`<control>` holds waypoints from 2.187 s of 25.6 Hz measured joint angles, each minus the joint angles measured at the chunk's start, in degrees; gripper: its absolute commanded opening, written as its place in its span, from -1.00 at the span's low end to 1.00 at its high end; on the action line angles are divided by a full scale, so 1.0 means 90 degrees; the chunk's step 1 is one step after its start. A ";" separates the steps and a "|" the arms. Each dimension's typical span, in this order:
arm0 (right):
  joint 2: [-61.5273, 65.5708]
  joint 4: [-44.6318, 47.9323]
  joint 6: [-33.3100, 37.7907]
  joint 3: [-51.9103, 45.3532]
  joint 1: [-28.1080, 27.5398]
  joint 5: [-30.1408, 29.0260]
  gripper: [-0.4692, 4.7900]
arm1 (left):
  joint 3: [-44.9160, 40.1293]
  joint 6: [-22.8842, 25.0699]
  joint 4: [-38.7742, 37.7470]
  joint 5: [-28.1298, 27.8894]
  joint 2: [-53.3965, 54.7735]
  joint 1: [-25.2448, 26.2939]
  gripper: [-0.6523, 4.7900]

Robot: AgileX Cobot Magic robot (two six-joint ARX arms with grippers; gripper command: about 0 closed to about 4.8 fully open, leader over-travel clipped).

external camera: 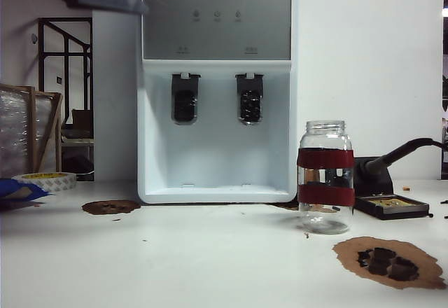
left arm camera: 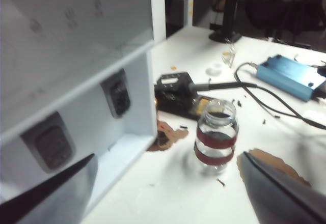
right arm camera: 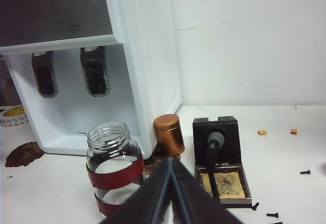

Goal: Pick up the water bottle with two loops of red belts, then reach the front water dispenser and gently press the gray-black baffle horizontally to get a little water.

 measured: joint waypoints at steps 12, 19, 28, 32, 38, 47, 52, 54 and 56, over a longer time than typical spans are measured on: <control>0.0005 0.0954 0.0641 0.0998 0.0000 -0.0119 0.20 | 0.0002 -0.0636 0.0032 0.0304 0.0126 -0.0032 1.00; 0.1758 0.1018 0.0160 0.2990 0.0000 -0.1217 0.73 | 0.0002 -0.0792 0.0032 0.0454 0.0126 -0.0032 1.00; 0.5265 0.2497 -0.0697 0.3067 0.0000 -0.2057 0.92 | 0.0000 -0.0816 0.0017 0.0459 0.0126 -0.0032 1.00; 0.6261 0.4187 -0.0376 0.2361 0.0041 -0.2368 0.95 | 0.0002 -0.0816 0.0010 0.0457 0.0126 -0.0017 1.00; 0.6324 0.5734 -0.0342 0.0646 0.0221 -0.2249 0.99 | 0.0002 -0.0809 0.0007 0.0457 0.0126 -0.0012 1.00; 0.7944 0.6314 -0.0685 0.0410 0.0221 -0.2030 1.00 | 0.0002 -0.0784 0.0007 0.0457 0.0126 -0.0019 1.00; 1.0163 0.8136 -0.0554 0.0267 0.0221 -0.2380 1.00 | 0.0002 -0.0782 0.0036 0.0454 0.0126 -0.0024 1.00; 1.0683 0.8595 -0.0537 0.0248 0.0221 -0.2380 1.00 | 0.0002 -0.0690 0.0034 0.0459 0.0126 -0.0032 1.00; 1.0858 0.8667 -0.0554 0.0342 0.0221 -0.2356 1.00 | 0.0000 -0.0646 0.0032 0.0452 0.0126 -0.0027 1.00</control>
